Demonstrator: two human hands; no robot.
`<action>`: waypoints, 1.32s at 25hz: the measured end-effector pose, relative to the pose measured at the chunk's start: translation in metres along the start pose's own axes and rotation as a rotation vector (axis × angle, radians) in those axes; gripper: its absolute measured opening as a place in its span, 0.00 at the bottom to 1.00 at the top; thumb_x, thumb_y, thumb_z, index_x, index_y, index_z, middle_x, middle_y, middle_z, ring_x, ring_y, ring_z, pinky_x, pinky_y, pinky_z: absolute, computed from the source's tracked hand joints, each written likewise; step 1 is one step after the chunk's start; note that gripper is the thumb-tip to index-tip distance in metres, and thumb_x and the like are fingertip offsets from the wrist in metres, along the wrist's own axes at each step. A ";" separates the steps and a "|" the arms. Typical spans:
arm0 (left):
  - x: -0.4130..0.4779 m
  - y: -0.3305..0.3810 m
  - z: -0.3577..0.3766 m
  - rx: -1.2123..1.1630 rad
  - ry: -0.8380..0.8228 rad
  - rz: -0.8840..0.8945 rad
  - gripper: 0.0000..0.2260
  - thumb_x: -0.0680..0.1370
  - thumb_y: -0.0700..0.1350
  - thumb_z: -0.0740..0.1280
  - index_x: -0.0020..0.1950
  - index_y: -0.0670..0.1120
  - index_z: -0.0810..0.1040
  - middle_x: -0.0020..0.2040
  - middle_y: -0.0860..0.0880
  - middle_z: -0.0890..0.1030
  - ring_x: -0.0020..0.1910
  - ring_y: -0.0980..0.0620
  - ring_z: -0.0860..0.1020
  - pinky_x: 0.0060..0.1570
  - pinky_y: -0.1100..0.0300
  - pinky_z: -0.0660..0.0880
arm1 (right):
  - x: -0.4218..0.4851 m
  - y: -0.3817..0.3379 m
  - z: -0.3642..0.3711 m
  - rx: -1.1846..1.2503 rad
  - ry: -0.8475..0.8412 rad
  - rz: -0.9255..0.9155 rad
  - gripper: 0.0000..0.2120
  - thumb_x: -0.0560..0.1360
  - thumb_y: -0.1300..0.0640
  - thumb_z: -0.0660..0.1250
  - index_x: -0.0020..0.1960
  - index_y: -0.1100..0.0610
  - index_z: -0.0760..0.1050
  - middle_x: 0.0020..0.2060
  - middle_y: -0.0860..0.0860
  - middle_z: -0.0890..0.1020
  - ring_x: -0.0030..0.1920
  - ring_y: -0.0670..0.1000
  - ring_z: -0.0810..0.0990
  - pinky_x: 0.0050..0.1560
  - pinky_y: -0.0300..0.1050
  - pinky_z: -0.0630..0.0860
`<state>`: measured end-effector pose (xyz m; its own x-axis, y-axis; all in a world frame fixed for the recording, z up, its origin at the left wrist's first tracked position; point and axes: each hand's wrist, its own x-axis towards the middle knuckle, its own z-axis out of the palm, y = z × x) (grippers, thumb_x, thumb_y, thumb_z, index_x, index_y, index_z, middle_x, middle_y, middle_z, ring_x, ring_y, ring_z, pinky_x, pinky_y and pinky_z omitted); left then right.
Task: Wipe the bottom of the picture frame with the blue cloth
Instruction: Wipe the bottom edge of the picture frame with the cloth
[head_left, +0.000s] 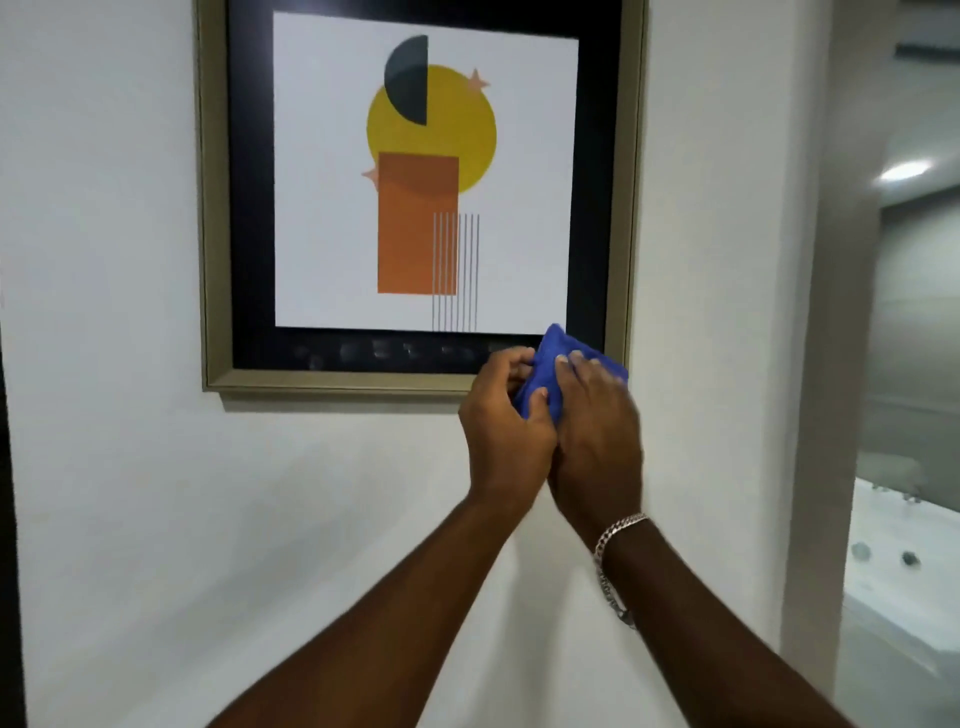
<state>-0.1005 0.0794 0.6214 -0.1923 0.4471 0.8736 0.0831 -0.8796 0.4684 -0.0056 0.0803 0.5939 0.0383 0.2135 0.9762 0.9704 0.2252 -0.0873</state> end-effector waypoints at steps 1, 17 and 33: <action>0.003 -0.003 0.001 0.024 -0.010 0.025 0.13 0.73 0.33 0.69 0.55 0.44 0.78 0.50 0.48 0.82 0.48 0.55 0.80 0.50 0.69 0.77 | -0.001 -0.004 0.008 0.077 -0.024 0.009 0.24 0.80 0.56 0.63 0.73 0.63 0.65 0.72 0.61 0.70 0.74 0.60 0.68 0.74 0.61 0.66; 0.179 -0.052 -0.092 1.188 -0.336 0.993 0.26 0.81 0.50 0.51 0.77 0.42 0.58 0.80 0.43 0.59 0.79 0.45 0.56 0.76 0.45 0.56 | 0.016 -0.008 0.088 -0.090 0.297 -0.069 0.24 0.81 0.39 0.52 0.69 0.51 0.71 0.67 0.56 0.76 0.70 0.58 0.69 0.75 0.67 0.54; 0.222 -0.048 -0.117 1.274 -0.384 1.188 0.35 0.80 0.64 0.45 0.79 0.43 0.46 0.81 0.42 0.51 0.80 0.44 0.49 0.78 0.41 0.52 | 0.013 -0.021 0.100 0.064 0.368 -0.054 0.25 0.82 0.40 0.52 0.68 0.54 0.73 0.68 0.56 0.75 0.73 0.57 0.68 0.78 0.65 0.51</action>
<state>-0.2614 0.2017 0.7780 0.7298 -0.0989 0.6765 0.6607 -0.1522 -0.7350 -0.0496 0.1735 0.5888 0.0818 -0.1534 0.9848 0.9569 0.2883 -0.0346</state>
